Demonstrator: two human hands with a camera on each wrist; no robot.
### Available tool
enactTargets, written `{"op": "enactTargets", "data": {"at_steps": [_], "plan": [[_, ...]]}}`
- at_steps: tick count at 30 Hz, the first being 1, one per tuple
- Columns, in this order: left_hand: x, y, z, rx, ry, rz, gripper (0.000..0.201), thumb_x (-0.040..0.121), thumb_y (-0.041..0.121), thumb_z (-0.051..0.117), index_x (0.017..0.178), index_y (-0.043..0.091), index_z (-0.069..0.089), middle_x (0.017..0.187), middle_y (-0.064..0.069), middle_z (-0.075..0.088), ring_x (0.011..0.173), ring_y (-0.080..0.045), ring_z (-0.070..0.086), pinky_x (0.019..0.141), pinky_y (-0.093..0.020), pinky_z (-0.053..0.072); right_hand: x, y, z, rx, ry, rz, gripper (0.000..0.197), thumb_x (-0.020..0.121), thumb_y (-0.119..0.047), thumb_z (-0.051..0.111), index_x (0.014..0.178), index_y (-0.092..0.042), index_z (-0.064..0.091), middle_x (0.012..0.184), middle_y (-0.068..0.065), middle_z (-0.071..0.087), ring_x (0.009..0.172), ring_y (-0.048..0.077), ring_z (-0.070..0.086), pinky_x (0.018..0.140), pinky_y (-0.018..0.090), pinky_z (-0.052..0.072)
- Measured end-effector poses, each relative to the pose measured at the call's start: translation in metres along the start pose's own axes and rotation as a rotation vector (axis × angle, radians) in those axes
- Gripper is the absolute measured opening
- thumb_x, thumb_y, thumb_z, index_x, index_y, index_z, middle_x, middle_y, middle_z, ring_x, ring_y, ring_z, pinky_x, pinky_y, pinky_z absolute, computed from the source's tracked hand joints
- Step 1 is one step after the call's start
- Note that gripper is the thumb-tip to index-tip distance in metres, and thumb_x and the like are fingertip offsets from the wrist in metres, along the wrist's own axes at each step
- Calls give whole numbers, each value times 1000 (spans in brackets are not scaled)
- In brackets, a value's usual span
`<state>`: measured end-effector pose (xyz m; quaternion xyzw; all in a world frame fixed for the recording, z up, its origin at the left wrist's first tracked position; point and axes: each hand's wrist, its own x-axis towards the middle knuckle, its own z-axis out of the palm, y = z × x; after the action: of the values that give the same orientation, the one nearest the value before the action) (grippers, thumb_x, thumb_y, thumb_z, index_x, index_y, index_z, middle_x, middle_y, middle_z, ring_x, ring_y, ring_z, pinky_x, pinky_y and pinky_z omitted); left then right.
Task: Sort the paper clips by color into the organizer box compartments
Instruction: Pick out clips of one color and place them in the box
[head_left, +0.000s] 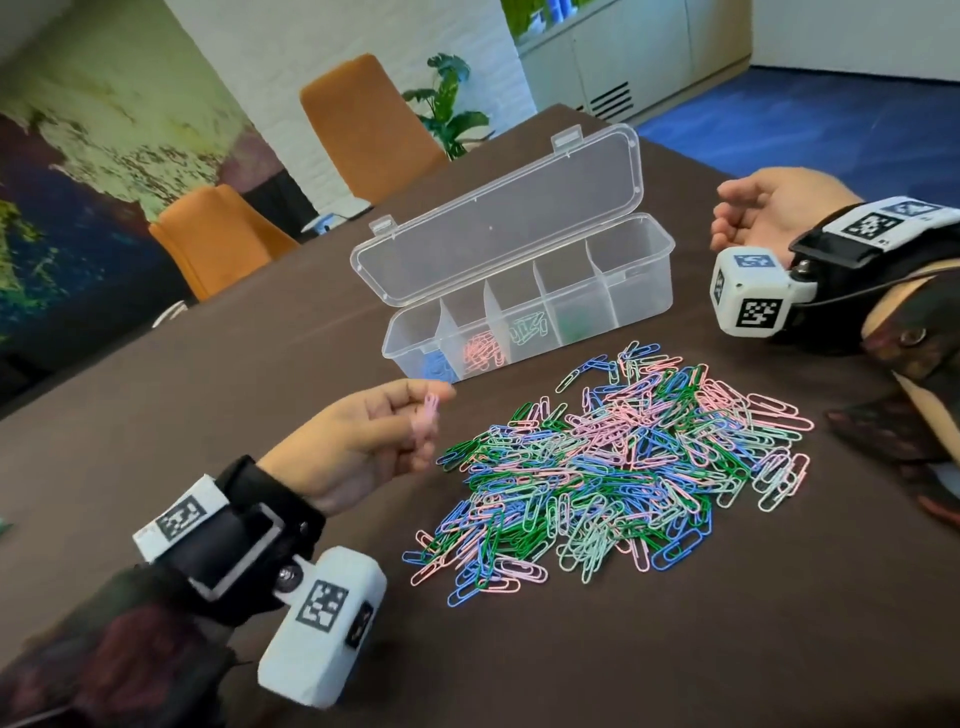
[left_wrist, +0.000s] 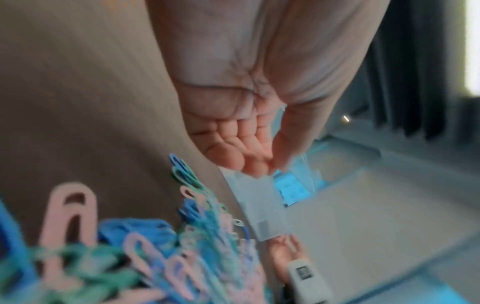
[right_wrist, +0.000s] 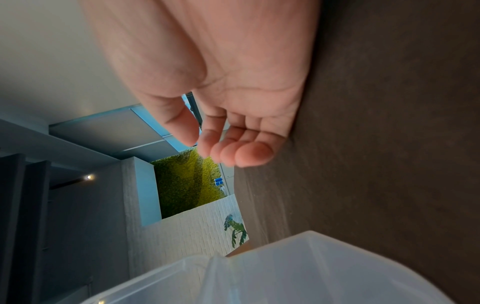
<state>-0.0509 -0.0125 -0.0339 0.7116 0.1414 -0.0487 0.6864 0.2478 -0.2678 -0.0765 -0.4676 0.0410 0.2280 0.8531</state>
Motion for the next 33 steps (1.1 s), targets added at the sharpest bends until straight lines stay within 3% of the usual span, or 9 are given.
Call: {"op": "enactTargets", "data": {"at_steps": [4, 8, 10, 13, 16, 20, 25, 29, 33], "plan": [[11, 6, 10, -305, -86, -43, 45, 42, 15, 90, 83, 9, 73, 69, -3, 59, 61, -15, 62, 55, -25, 54, 0, 0, 0, 5, 6, 0, 9, 91, -12, 47, 83, -10, 51, 75, 1, 48, 60, 12, 47, 55, 20, 44], [29, 16, 30, -172, -135, -145, 21, 62, 16, 79, 72, 12, 61, 63, -1, 49, 49, -10, 48, 44, -17, 41, 0, 0, 0, 6, 4, 1, 9, 91, -12, 47, 83, -10, 51, 76, 2, 47, 60, 12, 47, 55, 20, 44], [45, 22, 37, 161, -60, -150, 10, 76, 17, 63, 73, 13, 55, 57, 3, 42, 43, -6, 36, 40, -14, 28, 0, 0, 0, 9, 6, -4, 9, 91, -12, 47, 83, -10, 51, 76, 2, 47, 61, 12, 47, 55, 20, 43], [70, 30, 46, 981, -70, 1, 4, 89, 15, 63, 88, 17, 60, 57, 10, 43, 44, -1, 37, 46, -14, 30, 0, 0, 0, 14, 8, -3, 10, 91, -12, 48, 82, -9, 52, 75, 2, 48, 60, 12, 47, 54, 21, 44], [87, 34, 55, 1552, -194, 140, 22, 86, 14, 63, 107, 20, 58, 62, 10, 43, 55, 1, 41, 55, -12, 29, 0, 0, 0, 11, 11, 2, 11, 91, -12, 47, 82, -10, 52, 75, 2, 48, 60, 12, 47, 55, 20, 44], [97, 37, 60, 1596, -382, 193, 28, 84, 10, 65, 110, 15, 56, 61, 9, 41, 57, 0, 41, 56, -8, 29, 0, 0, 1, 10, 8, 2, 10, 91, -13, 48, 83, -10, 52, 75, 2, 48, 60, 12, 47, 54, 20, 44], [102, 38, 55, 1615, -473, 237, 25, 84, 10, 66, 106, 16, 57, 69, 9, 45, 64, 1, 42, 60, -10, 30, 0, 1, 1, 19, 9, 1, 9, 91, -13, 49, 84, -10, 54, 73, 2, 48, 59, 12, 47, 53, 19, 44], [97, 37, 58, 1637, -528, 310, 32, 84, 5, 62, 113, 18, 58, 79, 14, 42, 71, 9, 42, 63, -6, 29, -1, 1, 1, 24, 16, 5, 8, 90, -14, 50, 86, -11, 56, 74, 1, 49, 59, 12, 48, 52, 20, 45], [96, 39, 61, 1746, -548, 297, 21, 88, 12, 60, 108, 20, 60, 95, 11, 43, 76, -4, 40, 65, -21, 27, -2, 1, 1, 23, 16, 10, 7, 90, -14, 50, 87, -10, 55, 74, 1, 50, 59, 12, 48, 53, 20, 45]]}}
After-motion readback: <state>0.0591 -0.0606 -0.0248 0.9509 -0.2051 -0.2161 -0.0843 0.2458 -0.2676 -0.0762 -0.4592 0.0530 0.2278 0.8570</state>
